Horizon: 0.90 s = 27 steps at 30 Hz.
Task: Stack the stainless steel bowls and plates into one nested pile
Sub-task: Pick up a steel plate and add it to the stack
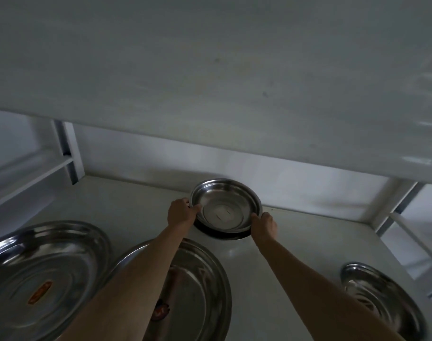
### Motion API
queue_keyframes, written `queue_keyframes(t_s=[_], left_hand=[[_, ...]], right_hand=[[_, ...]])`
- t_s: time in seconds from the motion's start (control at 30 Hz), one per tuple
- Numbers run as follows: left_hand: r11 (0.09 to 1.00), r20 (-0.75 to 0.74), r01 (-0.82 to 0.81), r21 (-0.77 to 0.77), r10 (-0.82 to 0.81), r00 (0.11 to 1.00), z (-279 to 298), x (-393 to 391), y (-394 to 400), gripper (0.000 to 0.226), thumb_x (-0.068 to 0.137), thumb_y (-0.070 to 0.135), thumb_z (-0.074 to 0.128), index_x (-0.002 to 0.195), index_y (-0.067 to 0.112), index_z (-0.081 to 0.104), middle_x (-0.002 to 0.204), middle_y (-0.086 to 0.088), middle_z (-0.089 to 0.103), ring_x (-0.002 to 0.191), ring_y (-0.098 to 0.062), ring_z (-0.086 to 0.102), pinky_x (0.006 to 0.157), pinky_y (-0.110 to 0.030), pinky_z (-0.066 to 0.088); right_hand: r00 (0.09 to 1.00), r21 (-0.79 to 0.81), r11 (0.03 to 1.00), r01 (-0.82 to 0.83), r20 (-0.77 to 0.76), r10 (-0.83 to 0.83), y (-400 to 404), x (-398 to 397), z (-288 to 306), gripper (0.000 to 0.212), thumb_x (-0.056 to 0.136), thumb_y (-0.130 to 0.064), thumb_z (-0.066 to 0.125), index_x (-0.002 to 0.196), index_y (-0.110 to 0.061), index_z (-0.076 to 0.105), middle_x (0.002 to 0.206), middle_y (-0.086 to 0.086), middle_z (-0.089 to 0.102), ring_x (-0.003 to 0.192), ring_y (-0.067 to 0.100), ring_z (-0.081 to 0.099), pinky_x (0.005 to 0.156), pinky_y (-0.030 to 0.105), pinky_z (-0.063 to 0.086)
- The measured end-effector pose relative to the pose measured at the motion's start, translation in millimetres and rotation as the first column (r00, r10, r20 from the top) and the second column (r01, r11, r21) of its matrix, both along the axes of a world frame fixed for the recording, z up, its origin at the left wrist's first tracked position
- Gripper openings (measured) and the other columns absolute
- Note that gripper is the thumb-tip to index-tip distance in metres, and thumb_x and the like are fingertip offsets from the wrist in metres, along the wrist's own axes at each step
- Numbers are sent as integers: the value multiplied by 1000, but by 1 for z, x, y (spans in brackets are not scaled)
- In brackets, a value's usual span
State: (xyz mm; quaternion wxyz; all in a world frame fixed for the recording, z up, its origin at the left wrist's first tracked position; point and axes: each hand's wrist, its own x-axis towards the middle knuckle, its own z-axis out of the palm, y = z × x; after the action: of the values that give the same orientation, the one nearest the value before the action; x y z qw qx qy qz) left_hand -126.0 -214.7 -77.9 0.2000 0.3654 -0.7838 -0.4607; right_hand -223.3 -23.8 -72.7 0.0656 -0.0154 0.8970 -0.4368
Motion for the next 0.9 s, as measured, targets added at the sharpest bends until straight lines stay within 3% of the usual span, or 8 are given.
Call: queue_keyframes(t_s=[0.17, 0.33, 0.47, 0.63, 0.73, 0.8, 0.9], left_hand=[[998, 25, 11, -70, -9, 1000, -11, -2, -4, 43, 76, 36, 68, 111, 12, 67, 99, -18, 69, 97, -34, 64, 82, -41, 55], [998, 33, -12, -62, 14, 999, -5, -1, 4, 48, 81, 29, 68, 124, 10, 62, 117, -22, 56, 106, -36, 59, 91, -36, 51], [999, 59, 2, -42, 0, 998, -9, -2, 4, 48, 81, 25, 69, 125, 7, 61, 118, -24, 61, 118, -33, 52, 92, -35, 47], [999, 94, 4, 45, -8, 996, -21, -10, -8, 74, 79, 31, 73, 142, 6, 43, 140, -20, 51, 126, -34, 50, 103, -42, 44], [973, 29, -88, 214, 84, 996, -23, -12, -11, 78, 76, 29, 76, 139, -2, 42, 137, -20, 51, 115, -38, 59, 91, -45, 54], [924, -7, -127, 361, 139, 990, -19, -11, -7, 55, 82, 20, 72, 123, -11, 52, 118, -20, 61, 93, -39, 66, 75, -41, 60], [902, -13, -133, 411, 151, 988, -21, -14, -7, 38, 84, 16, 70, 106, -14, 63, 105, -30, 67, 69, -32, 65, 48, -29, 58]], right_hand=[[997, 34, 999, -8, -71, 11, -1, -1, -15, 33, 94, -25, 53, 114, 0, 60, 113, 22, 65, 104, 37, 61, 81, 36, 46], [996, 63, 998, -17, -85, 22, 3, 1, -22, 42, 91, -26, 57, 128, -6, 57, 124, 21, 61, 115, 39, 57, 94, 40, 45], [996, 70, 997, -24, -88, 30, 3, 1, -26, 46, 93, -26, 58, 134, -6, 55, 128, 23, 59, 120, 39, 55, 97, 40, 44], [999, -18, 1000, -18, -39, 17, 1, -5, -29, 56, 95, -31, 58, 143, -7, 45, 139, 23, 54, 130, 39, 49, 105, 42, 39], [997, -51, 998, 43, 71, -40, -2, -14, -35, 54, 97, -41, 51, 134, -1, 52, 134, 25, 56, 125, 40, 52, 104, 43, 43], [992, -51, 998, 47, 121, -40, -3, -19, -40, 56, 97, -45, 47, 121, 4, 61, 123, 27, 62, 115, 41, 58, 97, 43, 48], [988, -88, 995, 36, 155, -22, -5, -21, -47, 57, 96, -47, 47, 113, 4, 66, 114, 28, 66, 107, 42, 62, 92, 45, 52]])
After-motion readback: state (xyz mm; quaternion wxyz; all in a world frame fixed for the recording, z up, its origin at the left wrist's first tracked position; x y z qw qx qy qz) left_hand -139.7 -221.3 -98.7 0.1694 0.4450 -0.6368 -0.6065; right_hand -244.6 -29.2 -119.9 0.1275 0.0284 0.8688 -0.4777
